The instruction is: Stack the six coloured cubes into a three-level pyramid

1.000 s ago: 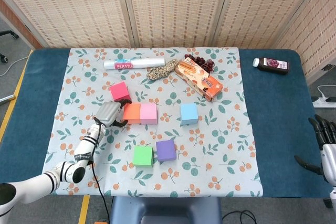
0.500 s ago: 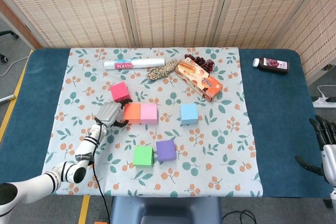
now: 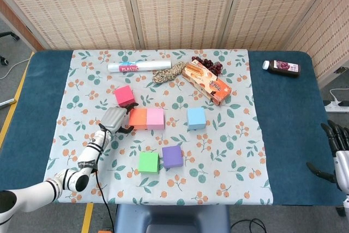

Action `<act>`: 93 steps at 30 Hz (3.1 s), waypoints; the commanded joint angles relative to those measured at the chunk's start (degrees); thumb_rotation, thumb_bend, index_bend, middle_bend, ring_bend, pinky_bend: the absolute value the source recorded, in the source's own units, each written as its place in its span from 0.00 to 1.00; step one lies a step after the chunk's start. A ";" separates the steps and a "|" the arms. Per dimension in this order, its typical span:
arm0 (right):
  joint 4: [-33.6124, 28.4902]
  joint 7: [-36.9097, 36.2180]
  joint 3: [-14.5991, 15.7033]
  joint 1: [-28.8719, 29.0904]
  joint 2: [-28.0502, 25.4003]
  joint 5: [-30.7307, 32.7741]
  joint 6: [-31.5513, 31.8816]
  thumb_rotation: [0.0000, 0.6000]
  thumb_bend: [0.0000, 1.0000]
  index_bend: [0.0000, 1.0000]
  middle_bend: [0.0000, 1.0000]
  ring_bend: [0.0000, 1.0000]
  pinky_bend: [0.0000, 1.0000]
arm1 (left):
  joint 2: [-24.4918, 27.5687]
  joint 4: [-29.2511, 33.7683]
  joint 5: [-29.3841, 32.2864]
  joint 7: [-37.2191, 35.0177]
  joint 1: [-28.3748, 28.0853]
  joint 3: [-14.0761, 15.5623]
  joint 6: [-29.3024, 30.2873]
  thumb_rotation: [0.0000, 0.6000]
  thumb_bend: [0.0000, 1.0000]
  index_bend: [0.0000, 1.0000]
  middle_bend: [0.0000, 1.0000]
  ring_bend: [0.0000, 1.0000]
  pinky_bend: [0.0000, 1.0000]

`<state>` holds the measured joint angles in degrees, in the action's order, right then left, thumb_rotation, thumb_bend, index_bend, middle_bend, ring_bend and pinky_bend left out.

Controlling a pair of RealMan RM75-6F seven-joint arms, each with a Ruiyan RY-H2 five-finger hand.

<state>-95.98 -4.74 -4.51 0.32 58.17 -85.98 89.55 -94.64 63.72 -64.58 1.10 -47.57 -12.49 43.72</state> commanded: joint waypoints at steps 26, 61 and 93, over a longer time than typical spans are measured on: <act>0.79 -0.81 -0.05 -0.36 0.29 -0.37 0.55 1.00 0.00 0.00 0.00 0.00 0.00 | 2.05 3.55 1.03 2.20 0.44 0.65 0.37 1.00 0.34 0.00 0.10 0.26 0.36; -0.18 -0.12 0.97 -0.26 -0.22 -4.91 2.06 1.00 0.00 0.00 0.00 0.00 0.00 | 13.77 9.44 8.86 3.74 2.12 -5.28 4.59 1.00 0.33 0.26 0.25 0.31 0.36; -1.41 0.67 0.69 0.67 -0.67 -3.01 0.03 1.00 0.00 0.00 0.00 0.00 0.00 | 2.66 -12.35 21.04 10.33 -11.51 -3.76 -13.14 1.00 0.33 0.00 0.00 0.00 0.14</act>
<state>-97.41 -4.04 -3.81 1.00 57.51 -89.03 89.62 -91.84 51.55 -43.71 11.27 -58.91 -16.38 30.75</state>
